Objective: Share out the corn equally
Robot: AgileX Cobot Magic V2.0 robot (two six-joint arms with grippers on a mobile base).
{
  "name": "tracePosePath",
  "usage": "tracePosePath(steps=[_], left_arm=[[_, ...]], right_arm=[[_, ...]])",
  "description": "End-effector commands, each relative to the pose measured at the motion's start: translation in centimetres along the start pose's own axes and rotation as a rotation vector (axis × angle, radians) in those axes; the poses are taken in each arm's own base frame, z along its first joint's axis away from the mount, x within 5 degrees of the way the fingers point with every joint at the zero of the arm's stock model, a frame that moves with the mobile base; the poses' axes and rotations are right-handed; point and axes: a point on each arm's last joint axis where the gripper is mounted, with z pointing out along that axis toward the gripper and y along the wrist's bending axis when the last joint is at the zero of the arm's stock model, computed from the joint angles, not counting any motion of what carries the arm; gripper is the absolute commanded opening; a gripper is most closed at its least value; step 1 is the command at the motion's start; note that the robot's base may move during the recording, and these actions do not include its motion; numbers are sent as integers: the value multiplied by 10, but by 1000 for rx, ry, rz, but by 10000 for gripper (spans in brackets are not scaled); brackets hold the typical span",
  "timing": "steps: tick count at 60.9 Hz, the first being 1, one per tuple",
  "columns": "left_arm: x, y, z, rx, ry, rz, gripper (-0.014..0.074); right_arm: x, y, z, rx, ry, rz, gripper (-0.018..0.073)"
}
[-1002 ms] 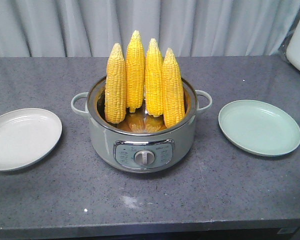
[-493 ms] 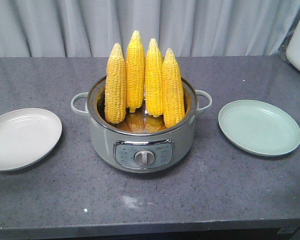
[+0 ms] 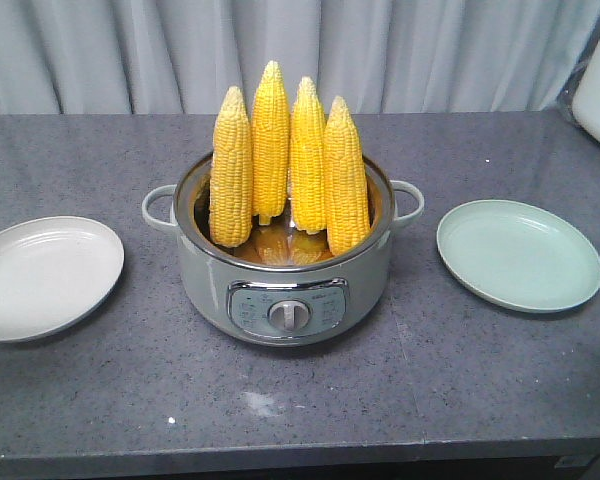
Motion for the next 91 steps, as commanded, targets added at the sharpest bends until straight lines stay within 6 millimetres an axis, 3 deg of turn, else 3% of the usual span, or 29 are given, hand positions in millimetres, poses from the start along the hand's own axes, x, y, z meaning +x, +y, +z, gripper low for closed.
tracePosePath(steps=[1, 8, 20, 39, 54, 75, 91], left_arm=[[-10, 3, -13, -9, -100, 2, 612], [-10, 3, -13, -11, -101, 3, 699], [-10, 3, -13, -11, -102, 3, 694], [-10, 3, -13, -10, -101, 3, 627], [-10, 3, -13, -9, -100, 2, 592], [-11, 2, -10, -10, -92, 4, 592], [-11, 2, -10, -11, -94, 4, 592]], right_arm=[[-11, 4, -9, -46, -97, -45, 572], [-14, 12, -10, -128, -137, -96, 573], [-39, 30, -2, -309, -189, -229, 562], [-101, 55, 54, -540, -201, -375, 559], [-130, 98, 105, -575, -140, -517, 559], [-154, 135, 144, -579, -140, -529, 559], [-155, 153, 165, -572, -166, -527, 559]])
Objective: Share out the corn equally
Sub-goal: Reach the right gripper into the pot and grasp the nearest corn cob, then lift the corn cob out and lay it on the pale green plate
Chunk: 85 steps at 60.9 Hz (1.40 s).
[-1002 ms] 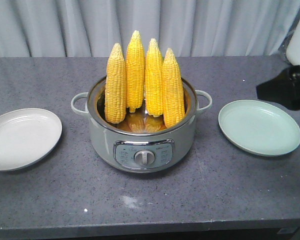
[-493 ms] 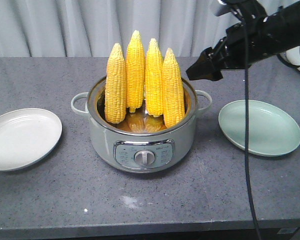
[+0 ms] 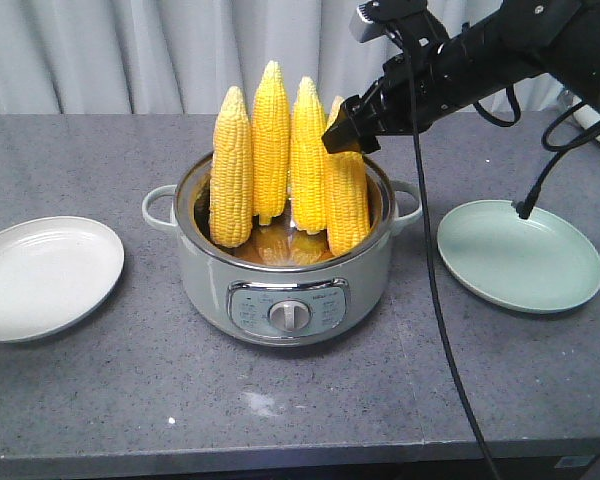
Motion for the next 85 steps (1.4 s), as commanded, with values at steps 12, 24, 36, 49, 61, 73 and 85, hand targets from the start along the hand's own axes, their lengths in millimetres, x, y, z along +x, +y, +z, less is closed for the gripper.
tracePosePath(steps=[12, 24, 36, 49, 61, 73, 85], left_arm=[[-11, 1, -11, 1, -93, -4, 592], [-11, 1, -11, 1, -93, -4, 592], [-11, 1, -11, 1, -93, -4, 592], [-11, 1, -11, 1, -92, -3, 592], [-10, 1, -11, 0, -91, -3, 592], [-10, 2, -11, -9, -87, 2, 592], [-10, 2, -10, -8, -87, 2, 592]], right_arm=[[-22, 13, -10, 48, -120, -46, 498], [-19, 11, -2, 43, -102, -27, 337], [-19, 10, -2, 42, -101, -19, 99], [-26, 16, -24, 57, -140, -7, 43], [-38, 26, -79, 126, -218, 30, 51], [-23, 1, -138, 189, -213, 182, 66], [17, -50, -178, 217, -135, 373, 71]])
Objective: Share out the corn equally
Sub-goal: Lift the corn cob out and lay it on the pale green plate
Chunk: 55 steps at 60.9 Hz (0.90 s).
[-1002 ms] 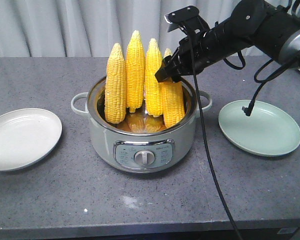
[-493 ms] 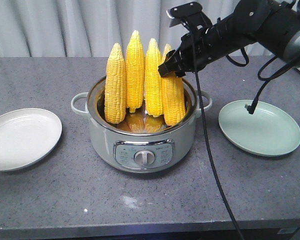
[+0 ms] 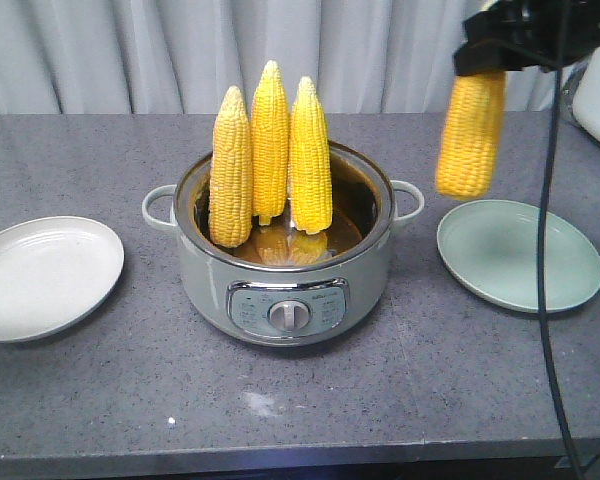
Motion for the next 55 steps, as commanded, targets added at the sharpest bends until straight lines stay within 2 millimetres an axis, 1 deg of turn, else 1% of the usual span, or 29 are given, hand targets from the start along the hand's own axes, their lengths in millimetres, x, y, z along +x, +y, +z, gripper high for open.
tracePosePath(steps=[1, 4, 9, 13, 18, 30, 38, 48, 55], left_arm=[[-10, 2, -11, 0, -90, -3, 592], [-10, 2, -11, 0, -90, -3, 592], [-10, 2, -11, 0, -90, -4, 592], [-10, 2, -11, 0, -90, -4, 592], [-10, 2, -11, 1, -90, -4, 592], [-10, 2, -11, 1, -90, -4, 592], [-10, 2, -11, 1, -90, -4, 592], [-10, 2, -11, 1, -90, -4, 592], [-10, 2, -11, 1, -91, -4, 592]], right_arm=[[-1, -18, -37, 10, -44, 65, 71], [7, -34, -38, 19, 3, 103, 71], [17, -54, -35, 28, 70, 154, 72], [23, -68, -28, 54, 99, 185, 74], [28, -80, -16, 78, 139, 211, 77], [40, -100, 23, 63, 226, 271, 81], [50, -112, 45, 53, 274, 320, 87], [59, -122, 65, 45, 318, 367, 104], [62, -124, 71, 43, 330, 377, 130]])
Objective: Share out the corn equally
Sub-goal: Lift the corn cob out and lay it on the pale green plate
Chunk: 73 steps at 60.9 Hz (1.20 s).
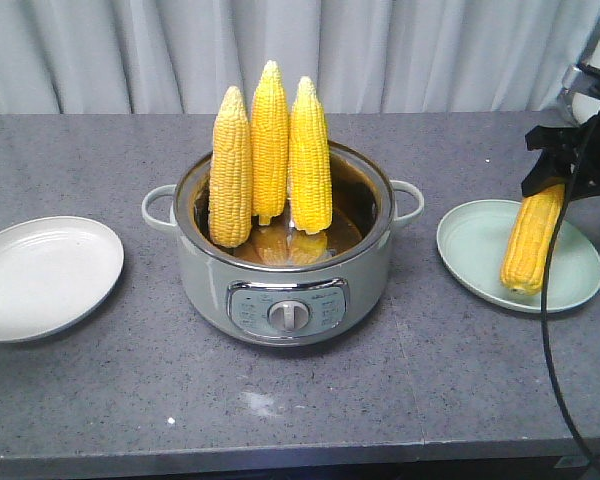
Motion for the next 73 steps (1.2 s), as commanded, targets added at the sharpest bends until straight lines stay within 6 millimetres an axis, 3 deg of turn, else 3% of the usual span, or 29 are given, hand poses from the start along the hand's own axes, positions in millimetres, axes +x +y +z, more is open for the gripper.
tracePosePath(steps=[1, 12, 34, 50, 57, 73], left_arm=[[-10, 1, -11, 2, -92, -5, 592], [-11, 1, -11, 3, -96, -7, 592], [-11, 1, -11, 3, -96, -7, 592], [-10, 1, -11, 3, -93, -7, 592], [-10, 2, -11, 2, -87, -7, 592], [-10, 2, -11, 1, -87, -3, 592]], right_arm=[[-1, 14, -28, -24, -40, -21, 134], [-1, 11, -24, -14, -30, -19, 217], [-1, 10, -23, 1, -36, -23, 503], [-3, 9, -27, 22, -64, -40, 558], [-2, 23, -43, -20, -108, -81, 557], [14, 79, -105, -34, -223, -276, 557]])
